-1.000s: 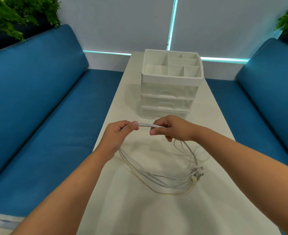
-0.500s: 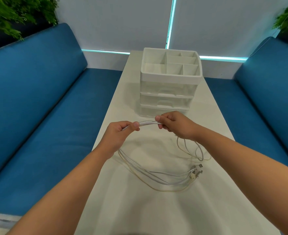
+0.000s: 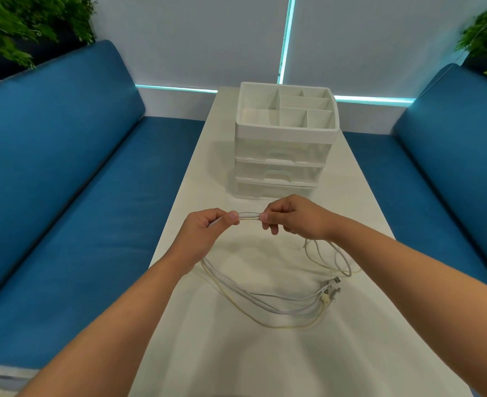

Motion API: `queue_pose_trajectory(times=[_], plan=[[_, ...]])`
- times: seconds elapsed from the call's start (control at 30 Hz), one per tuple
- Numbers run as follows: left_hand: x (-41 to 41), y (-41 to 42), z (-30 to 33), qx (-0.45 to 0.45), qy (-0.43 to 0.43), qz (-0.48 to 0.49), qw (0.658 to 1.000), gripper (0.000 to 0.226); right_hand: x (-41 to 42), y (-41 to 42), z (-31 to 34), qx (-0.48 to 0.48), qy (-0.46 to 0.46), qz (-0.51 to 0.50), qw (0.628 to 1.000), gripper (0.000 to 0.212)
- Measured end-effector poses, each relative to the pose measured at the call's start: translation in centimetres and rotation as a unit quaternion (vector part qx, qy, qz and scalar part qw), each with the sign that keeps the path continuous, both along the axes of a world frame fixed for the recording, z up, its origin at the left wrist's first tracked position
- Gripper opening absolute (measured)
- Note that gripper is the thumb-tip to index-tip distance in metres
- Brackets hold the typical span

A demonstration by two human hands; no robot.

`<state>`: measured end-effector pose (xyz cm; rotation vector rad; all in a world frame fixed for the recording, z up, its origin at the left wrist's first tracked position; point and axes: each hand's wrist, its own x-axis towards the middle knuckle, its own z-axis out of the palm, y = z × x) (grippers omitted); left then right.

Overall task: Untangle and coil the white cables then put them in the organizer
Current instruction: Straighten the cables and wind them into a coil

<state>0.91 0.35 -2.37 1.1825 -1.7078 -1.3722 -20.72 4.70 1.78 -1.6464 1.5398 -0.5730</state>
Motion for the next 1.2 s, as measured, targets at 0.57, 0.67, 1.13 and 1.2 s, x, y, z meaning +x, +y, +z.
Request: queue_pose_trajectory(times=[0.57,0.67,1.13,1.2], plan=[[-0.1,0.6,0.4,0.011,0.003,-0.018,1.000,0.028,0.2,0.5,-1.1,-0.066,-0.072,-0.039,0.994,0.015],[-0.3,0.6,0.6,0.022,0.023,-0.024,0.999,0.022,0.1,0.8,-1.2,-0.070,-0.094,-0.041,0.992,0.014],[-0.5,0.4,0.9,0.024,0.021,-0.057,0.998,0.024,0.4,0.3,-0.1,0.047,-0.078,-0.005,0.996,0.027],[-0.5,0.4,0.8,0.025,0.018,-0.059,0.998,0.024,0.4,0.1,-0.2,0.031,-0.077,-0.013,0.996,0.024]])
